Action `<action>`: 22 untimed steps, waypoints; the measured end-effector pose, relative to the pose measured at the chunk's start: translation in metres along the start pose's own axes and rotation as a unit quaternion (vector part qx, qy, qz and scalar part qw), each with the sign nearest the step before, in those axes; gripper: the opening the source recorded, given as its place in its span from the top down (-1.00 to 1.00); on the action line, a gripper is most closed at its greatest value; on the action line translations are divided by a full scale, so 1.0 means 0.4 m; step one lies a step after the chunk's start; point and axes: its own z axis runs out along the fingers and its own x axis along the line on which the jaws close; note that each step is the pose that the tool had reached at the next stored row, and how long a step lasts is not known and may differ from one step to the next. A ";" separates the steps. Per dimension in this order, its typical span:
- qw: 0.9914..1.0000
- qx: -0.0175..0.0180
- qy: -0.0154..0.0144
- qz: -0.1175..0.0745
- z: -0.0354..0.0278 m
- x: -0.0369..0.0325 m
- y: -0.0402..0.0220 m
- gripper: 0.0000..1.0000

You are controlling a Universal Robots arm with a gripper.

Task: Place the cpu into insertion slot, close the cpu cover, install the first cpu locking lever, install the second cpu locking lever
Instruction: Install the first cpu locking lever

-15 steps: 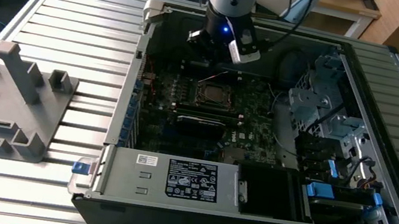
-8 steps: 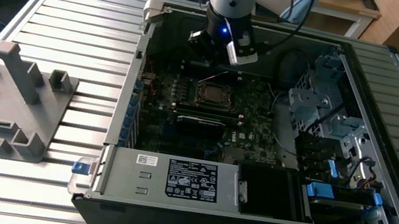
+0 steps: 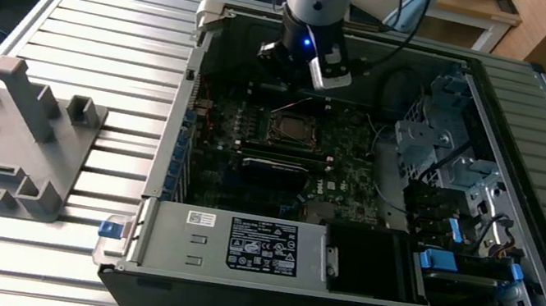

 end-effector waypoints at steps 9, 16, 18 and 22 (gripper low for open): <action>1.000 -0.001 -0.011 0.007 0.007 0.000 -0.001 0.79; 1.000 -0.001 -0.013 0.007 0.011 0.000 -0.002 0.79; 1.000 -0.001 -0.016 0.007 0.016 0.001 -0.002 0.79; 1.000 -0.002 -0.017 0.006 0.019 0.000 -0.003 0.79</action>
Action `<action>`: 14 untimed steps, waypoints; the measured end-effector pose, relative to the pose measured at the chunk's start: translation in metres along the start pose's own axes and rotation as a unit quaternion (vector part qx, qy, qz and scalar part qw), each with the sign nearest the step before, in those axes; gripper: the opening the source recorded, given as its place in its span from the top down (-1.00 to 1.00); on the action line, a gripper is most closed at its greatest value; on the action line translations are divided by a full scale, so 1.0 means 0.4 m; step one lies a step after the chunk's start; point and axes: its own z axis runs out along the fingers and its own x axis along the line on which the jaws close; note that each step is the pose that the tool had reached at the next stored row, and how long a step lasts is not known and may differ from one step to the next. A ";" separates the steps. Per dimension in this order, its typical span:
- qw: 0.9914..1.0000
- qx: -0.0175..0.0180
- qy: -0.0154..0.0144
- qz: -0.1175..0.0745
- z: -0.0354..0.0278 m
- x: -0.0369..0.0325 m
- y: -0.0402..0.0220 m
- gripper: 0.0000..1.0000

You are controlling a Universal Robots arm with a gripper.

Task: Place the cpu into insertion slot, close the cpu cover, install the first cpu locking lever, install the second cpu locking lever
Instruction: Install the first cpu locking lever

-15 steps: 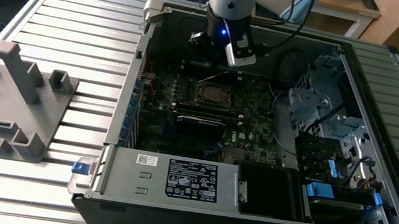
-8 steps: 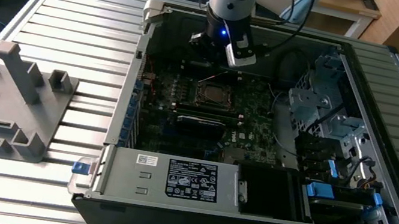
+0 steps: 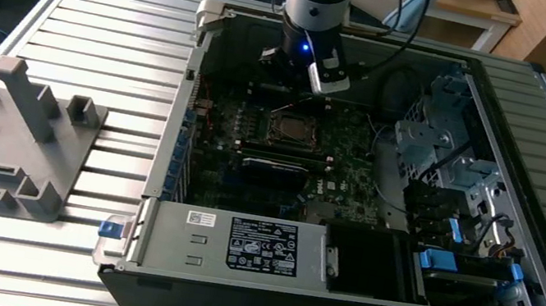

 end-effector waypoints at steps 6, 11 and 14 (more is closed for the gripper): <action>1.000 0.000 0.000 0.000 -0.007 0.000 0.001 0.79; 1.000 -0.002 -0.002 0.000 -0.013 -0.001 0.002 0.79; 1.000 -0.004 -0.009 -0.001 -0.011 -0.001 0.002 0.79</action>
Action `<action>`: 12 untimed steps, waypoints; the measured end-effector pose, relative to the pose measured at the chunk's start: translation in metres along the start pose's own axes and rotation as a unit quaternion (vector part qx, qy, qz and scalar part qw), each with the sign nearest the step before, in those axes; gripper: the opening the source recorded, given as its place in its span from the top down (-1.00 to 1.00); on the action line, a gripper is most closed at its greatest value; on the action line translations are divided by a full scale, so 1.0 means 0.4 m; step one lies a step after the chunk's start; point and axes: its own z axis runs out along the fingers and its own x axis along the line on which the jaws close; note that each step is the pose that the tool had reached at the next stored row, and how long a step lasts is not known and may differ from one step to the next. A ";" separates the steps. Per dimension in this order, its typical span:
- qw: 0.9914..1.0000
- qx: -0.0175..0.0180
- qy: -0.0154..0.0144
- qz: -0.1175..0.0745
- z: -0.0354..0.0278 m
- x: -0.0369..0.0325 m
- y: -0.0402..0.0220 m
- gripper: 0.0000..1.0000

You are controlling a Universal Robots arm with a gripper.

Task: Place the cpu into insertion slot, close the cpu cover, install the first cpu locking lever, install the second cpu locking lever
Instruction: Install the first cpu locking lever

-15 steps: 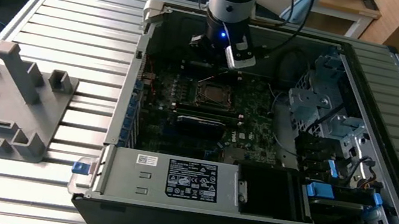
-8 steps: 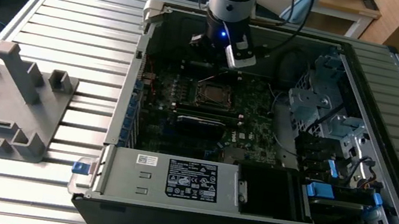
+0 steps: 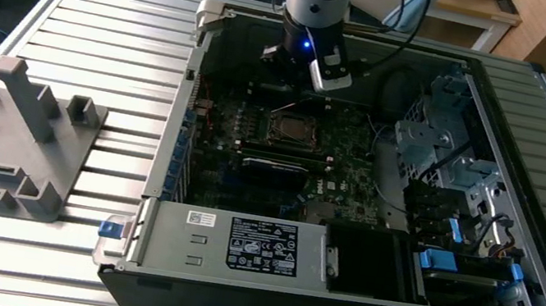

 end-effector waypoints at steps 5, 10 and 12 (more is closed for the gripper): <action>1.000 0.000 0.000 0.000 0.000 0.000 0.000 0.79; 0.999 0.002 -0.005 0.033 0.003 0.000 0.000 0.79; 0.999 0.004 -0.008 0.051 0.004 0.000 -0.001 0.79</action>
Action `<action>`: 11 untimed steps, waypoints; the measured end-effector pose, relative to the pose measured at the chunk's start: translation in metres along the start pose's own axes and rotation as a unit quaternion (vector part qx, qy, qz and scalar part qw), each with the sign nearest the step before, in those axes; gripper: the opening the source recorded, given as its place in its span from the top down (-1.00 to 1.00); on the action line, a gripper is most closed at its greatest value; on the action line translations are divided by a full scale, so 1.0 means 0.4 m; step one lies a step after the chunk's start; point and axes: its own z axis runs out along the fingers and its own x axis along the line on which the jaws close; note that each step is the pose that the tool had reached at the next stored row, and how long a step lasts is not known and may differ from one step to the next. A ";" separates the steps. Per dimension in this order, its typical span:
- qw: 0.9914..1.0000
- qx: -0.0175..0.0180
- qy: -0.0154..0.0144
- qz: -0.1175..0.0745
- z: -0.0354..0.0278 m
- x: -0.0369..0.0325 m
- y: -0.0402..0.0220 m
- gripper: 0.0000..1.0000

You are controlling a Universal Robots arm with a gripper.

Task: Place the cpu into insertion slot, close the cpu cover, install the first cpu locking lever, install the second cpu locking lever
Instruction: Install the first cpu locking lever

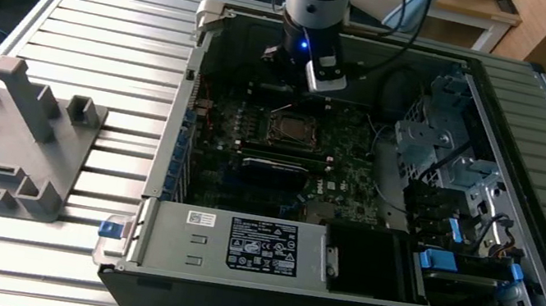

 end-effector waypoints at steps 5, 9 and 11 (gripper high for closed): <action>1.000 0.001 -0.003 0.018 0.002 0.001 0.003 0.79; 1.000 0.000 -0.003 0.020 0.003 0.004 0.006 0.79; 1.000 -0.002 -0.005 0.022 0.004 0.004 0.005 0.79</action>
